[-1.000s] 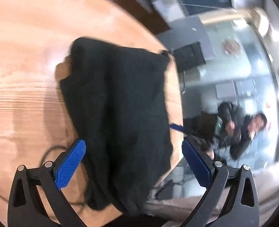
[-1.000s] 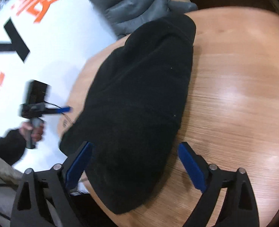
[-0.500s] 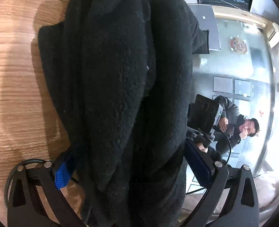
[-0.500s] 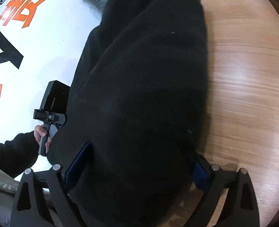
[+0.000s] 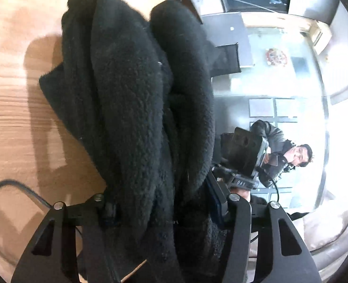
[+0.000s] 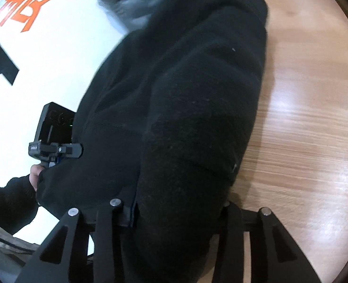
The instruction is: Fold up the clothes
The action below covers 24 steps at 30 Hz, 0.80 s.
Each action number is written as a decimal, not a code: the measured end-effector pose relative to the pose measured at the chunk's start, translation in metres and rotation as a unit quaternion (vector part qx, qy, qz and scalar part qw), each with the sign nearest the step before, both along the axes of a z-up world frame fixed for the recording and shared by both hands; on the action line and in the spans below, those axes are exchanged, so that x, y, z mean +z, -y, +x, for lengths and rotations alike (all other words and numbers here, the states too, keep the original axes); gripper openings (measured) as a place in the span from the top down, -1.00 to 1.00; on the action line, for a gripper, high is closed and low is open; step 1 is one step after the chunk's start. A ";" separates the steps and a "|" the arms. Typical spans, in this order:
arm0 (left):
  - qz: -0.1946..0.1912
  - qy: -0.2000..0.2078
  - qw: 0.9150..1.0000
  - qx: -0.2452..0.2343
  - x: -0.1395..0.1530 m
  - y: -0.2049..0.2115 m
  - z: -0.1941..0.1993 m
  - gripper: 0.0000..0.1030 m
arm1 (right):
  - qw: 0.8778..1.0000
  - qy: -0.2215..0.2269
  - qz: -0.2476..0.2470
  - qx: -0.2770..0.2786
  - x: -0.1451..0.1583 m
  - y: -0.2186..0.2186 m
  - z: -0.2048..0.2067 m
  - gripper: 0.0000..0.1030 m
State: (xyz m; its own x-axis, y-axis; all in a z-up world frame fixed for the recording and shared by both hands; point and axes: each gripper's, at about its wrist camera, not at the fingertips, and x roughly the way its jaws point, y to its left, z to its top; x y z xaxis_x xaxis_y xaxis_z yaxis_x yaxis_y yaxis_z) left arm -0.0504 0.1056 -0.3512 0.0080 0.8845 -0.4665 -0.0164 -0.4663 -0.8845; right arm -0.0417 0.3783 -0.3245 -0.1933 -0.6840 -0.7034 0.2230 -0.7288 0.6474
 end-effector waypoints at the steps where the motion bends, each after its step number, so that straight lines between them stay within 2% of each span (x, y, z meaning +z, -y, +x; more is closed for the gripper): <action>1: -0.007 -0.008 1.000 0.005 0.013 0.008 0.000 -0.08 | 1.000 -0.008 0.000 0.001 0.007 0.007 0.003 0.21; 5: -0.032 -0.048 0.998 0.028 0.069 0.050 0.004 -0.09 | 0.999 -0.051 -0.013 0.016 0.049 0.051 0.002 0.23; 8: -0.056 -0.093 0.993 0.051 0.126 0.101 0.005 -0.10 | 0.994 -0.098 -0.027 0.042 0.094 0.103 -0.013 0.23; 12: -0.092 -0.160 0.979 0.091 0.198 0.190 -0.005 -0.11 | 0.984 -0.157 -0.058 0.066 0.144 0.181 -0.040 0.22; 15: -0.125 -0.192 0.967 0.111 0.221 0.265 -0.024 -0.12 | 0.976 -0.189 -0.077 0.072 0.162 0.255 -0.068 0.22; 16: -0.136 -0.191 0.965 0.115 0.215 0.285 -0.034 -0.11 | 0.977 -0.188 -0.076 0.070 0.155 0.277 -0.077 0.22; 18: -0.158 -0.187 0.962 0.122 0.201 0.325 -0.055 -0.11 | 0.982 -0.166 -0.060 0.064 0.120 0.319 -0.098 0.22; 20: -0.184 -0.164 0.961 0.128 0.166 0.365 -0.082 -0.11 | 0.987 -0.144 -0.044 0.058 0.085 0.360 -0.118 0.22; 24: -0.237 -0.083 0.961 0.116 0.047 0.410 -0.129 -0.09 | 0.994 -0.100 -0.012 0.045 0.016 0.444 -0.158 0.22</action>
State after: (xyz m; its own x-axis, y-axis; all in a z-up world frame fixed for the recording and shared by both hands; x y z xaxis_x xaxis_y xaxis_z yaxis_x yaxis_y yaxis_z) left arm -0.1795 -0.3040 -0.3039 -0.2734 0.5418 -0.7948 0.0140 -0.8239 -0.5665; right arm -0.2001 -0.0655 -0.3087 -0.2655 -0.7205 -0.6406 0.4128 -0.6855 0.5998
